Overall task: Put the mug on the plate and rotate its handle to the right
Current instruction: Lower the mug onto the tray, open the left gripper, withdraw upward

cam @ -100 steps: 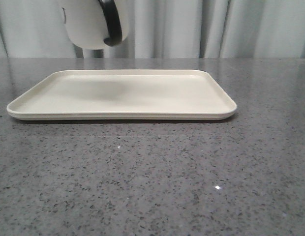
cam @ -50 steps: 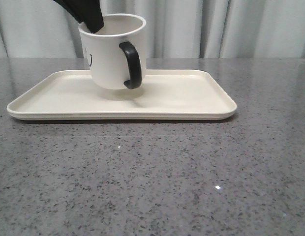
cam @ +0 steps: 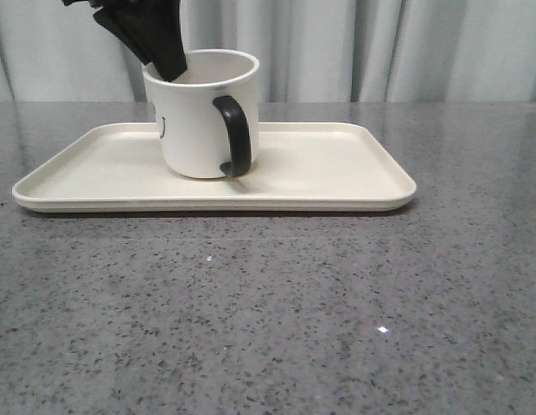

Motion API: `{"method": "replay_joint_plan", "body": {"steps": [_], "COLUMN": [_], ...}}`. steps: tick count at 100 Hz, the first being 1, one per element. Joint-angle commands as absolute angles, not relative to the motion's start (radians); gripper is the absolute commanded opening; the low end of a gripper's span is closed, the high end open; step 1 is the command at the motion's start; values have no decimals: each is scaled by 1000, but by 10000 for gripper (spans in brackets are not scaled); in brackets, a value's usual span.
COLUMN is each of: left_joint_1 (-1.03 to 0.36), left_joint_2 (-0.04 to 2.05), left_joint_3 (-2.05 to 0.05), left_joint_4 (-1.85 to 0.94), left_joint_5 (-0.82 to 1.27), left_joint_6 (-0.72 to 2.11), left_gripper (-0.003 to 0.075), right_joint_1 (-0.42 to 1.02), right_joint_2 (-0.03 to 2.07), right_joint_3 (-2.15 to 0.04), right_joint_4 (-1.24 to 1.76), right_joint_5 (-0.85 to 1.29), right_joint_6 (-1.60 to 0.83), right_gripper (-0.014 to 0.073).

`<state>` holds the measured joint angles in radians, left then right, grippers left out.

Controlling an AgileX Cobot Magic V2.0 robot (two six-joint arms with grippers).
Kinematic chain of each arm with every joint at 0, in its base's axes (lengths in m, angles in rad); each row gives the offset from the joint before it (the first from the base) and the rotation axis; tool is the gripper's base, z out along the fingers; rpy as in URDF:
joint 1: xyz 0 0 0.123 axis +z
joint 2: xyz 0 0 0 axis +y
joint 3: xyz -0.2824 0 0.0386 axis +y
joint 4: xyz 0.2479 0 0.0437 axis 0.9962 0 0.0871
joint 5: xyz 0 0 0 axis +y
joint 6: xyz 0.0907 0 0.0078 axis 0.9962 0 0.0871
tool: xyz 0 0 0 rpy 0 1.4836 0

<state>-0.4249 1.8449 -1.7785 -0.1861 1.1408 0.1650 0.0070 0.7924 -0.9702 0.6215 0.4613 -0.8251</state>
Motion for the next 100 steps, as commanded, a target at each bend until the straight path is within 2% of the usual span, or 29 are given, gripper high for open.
{"method": "replay_joint_plan", "body": {"steps": [1, 79, 89, 100], "left_joint_1": [-435, -435, -435, -435], "left_joint_2": [1795, 1795, 1795, 1795], "left_joint_3": [-1812, -1812, -1812, -1812], "left_joint_4": [-211, -211, -211, -211], "left_joint_5": [1114, 1121, 1121, 1124], "left_joint_6": [156, 156, 156, 156], "left_gripper": [-20, -15, 27, 118], "right_joint_1": [6, 6, 6, 6], "right_joint_2": [796, 796, 796, 796], "right_joint_3": [-1001, -1001, -1001, -1001], "right_joint_4": [636, 636, 636, 636], "right_joint_5": [403, 403, 403, 403], "right_joint_6": [-832, -832, -832, -832], "right_gripper": [525, 525, 525, 525]}}
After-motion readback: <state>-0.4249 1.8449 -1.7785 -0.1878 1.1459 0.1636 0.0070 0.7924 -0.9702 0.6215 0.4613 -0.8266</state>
